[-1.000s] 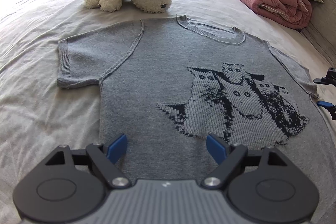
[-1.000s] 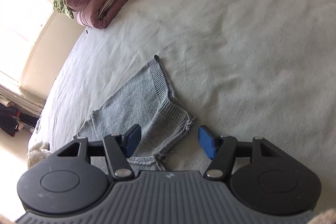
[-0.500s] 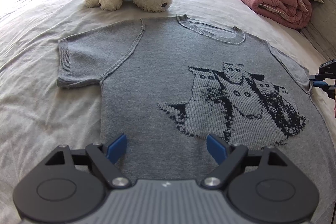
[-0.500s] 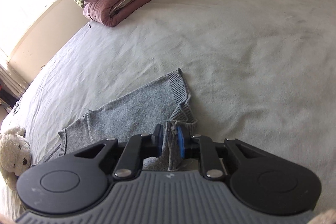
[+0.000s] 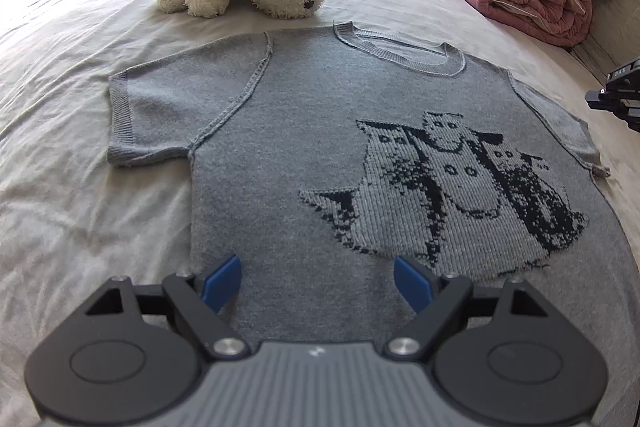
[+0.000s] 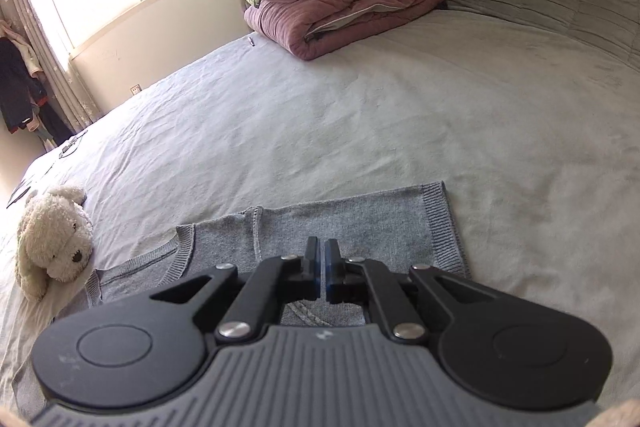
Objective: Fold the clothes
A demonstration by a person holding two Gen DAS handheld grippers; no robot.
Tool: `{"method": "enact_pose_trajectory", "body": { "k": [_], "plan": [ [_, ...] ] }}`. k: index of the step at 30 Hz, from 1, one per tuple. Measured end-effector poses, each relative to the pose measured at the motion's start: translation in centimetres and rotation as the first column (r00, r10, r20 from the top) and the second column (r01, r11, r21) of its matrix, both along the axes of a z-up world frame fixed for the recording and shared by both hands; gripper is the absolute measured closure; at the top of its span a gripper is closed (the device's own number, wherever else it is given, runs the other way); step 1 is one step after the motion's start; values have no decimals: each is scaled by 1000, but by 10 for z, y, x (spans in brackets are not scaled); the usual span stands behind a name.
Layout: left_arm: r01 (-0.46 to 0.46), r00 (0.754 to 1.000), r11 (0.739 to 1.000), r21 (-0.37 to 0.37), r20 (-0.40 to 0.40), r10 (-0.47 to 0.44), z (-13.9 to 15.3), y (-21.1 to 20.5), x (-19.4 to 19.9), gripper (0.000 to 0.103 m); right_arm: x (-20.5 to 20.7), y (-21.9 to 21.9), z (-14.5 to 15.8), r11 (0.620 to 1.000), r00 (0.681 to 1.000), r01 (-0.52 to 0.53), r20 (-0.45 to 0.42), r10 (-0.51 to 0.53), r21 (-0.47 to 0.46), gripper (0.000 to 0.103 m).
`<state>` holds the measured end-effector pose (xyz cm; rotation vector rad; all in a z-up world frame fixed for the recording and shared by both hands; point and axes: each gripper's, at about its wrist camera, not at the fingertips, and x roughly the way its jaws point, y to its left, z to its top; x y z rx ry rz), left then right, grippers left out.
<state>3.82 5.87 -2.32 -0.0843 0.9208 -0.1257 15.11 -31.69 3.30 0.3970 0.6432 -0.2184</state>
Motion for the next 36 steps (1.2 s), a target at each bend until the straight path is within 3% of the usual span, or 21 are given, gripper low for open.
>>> {"method": "enact_pose_trajectory", "body": {
  "k": [3,6,7,8,17,22,27,30,31,32,36],
  "plan": [
    [0,1000,1000,0,-2,0,0,0,0,18,1,4,3,1000,999,-22,-27,22,-10,98],
    [-1,1000,1000,2,-3,1,0,0,-1,18,2,-1,0,1000,998,-14,-60,13,-23,75],
    [0,1000,1000,3,-3,0,0,-1,-1,18,2,-4,-2,999,998,-5,-68,3,-35,55],
    [0,1000,1000,5,-3,0,0,-1,-1,18,2,-7,-4,999,997,5,-72,-9,-49,47],
    [8,1000,1000,28,1,-8,-3,-3,0,17,13,-56,-31,983,983,64,-159,-92,-174,47],
    [12,1000,999,42,4,-12,-5,-5,0,16,17,-73,-45,988,980,74,-171,-97,-133,47],
    [15,1000,999,49,6,-15,-6,-6,0,15,25,-65,-58,988,980,43,-187,-71,-148,51],
    [16,1000,999,49,6,-16,-6,-6,0,14,29,-55,-61,982,982,2,-184,-37,-189,78],
    [17,1000,999,49,6,-17,-6,-6,0,14,31,-50,-61,979,983,-19,-184,-19,-202,92],
    [17,1000,999,49,7,-17,-6,-6,0,14,32,-45,-61,974,982,-39,-189,-4,-221,96],
    [16,1000,999,46,6,-17,-6,-5,0,14,37,-29,-49,953,979,-96,-202,37,-289,97]
  ]
}}
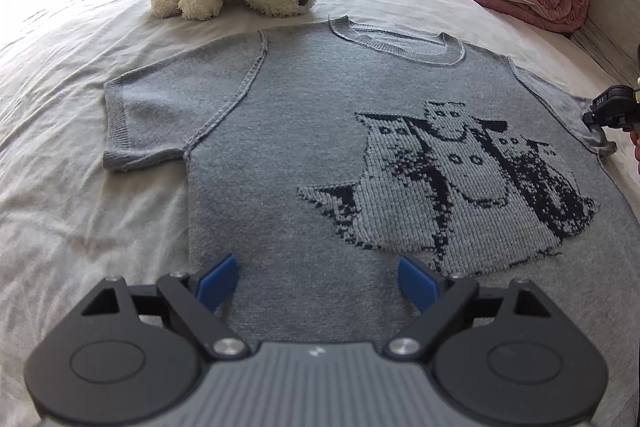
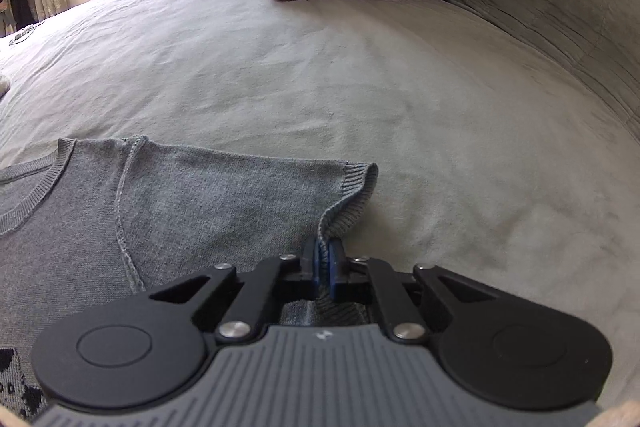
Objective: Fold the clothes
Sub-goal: 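Lift the sleeve with the right gripper, fold it over the body, release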
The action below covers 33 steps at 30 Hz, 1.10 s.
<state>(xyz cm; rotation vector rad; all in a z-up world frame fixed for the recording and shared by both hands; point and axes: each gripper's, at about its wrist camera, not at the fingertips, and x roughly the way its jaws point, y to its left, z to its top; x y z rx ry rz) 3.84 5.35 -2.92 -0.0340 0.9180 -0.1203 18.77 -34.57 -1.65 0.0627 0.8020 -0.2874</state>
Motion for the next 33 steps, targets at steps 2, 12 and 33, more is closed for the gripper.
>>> {"method": "enact_pose_trajectory", "body": {
  "k": [2,12,33],
  "plan": [
    [-2,1000,1000,-3,-1,2,0,0,0,14,-2,6,10,1000,1000,-21,14,21,-13,97],
    [-9,1000,1000,-10,-9,9,1,0,-2,14,-2,54,49,985,985,-165,47,168,-49,97],
    [-12,1000,1000,-8,-16,12,1,-1,-2,14,17,156,38,940,937,-340,-68,341,31,97]
  ]
}}
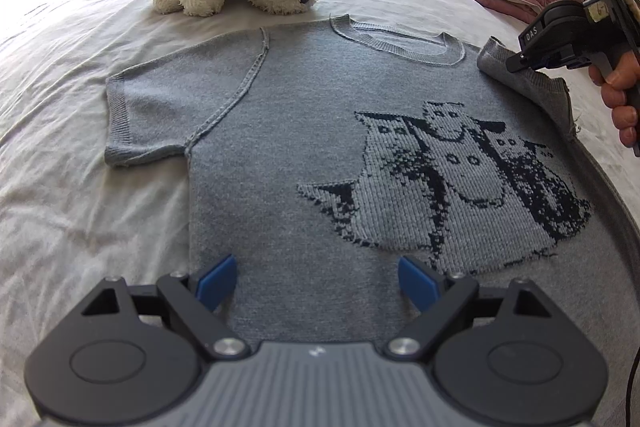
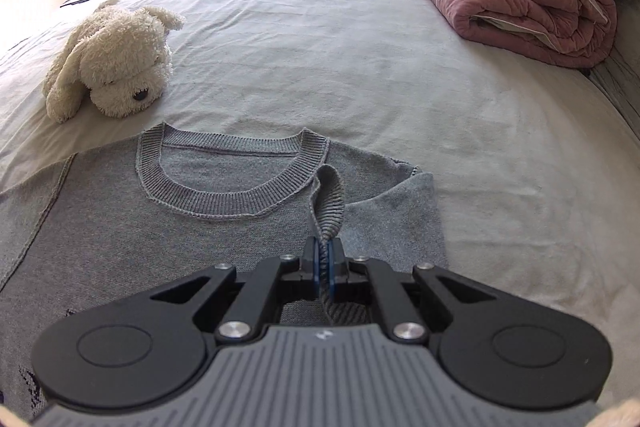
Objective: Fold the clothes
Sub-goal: 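Lift the sleeve with the right gripper, fold it over the body, release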
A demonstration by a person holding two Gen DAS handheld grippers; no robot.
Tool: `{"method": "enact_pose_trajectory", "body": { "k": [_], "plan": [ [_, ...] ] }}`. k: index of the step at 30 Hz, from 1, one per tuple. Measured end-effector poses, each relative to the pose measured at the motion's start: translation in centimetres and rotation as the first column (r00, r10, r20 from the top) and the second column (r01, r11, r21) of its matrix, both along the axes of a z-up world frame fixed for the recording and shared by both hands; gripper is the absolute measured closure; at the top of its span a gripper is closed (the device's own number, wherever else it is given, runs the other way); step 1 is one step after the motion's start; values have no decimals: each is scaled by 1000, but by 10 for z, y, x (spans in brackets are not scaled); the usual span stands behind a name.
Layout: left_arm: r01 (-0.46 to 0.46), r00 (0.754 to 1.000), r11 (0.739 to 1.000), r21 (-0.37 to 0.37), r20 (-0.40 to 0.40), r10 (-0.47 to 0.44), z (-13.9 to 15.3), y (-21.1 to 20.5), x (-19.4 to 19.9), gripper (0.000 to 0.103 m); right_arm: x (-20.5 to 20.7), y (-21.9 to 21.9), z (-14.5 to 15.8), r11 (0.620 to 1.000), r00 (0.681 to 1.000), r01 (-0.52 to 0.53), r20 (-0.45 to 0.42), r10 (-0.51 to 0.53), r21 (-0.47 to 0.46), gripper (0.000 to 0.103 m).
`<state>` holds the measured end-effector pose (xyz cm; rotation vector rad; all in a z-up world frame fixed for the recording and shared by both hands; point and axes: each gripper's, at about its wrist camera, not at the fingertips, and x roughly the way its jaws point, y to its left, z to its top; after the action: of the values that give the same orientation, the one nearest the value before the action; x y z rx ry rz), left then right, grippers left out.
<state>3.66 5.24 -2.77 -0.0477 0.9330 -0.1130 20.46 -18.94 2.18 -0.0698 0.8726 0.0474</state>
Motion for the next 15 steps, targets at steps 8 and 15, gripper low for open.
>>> {"method": "enact_pose_trajectory", "body": {
  "k": [8,15],
  "plan": [
    [-1,1000,1000,-1,-3,1,0,0,0,14,10,-3,-16,983,993,53,-112,-34,175,91],
    [-4,1000,1000,-10,-6,4,2,0,0,14,-7,-19,5,961,995,25,-100,3,274,67]
  ]
}}
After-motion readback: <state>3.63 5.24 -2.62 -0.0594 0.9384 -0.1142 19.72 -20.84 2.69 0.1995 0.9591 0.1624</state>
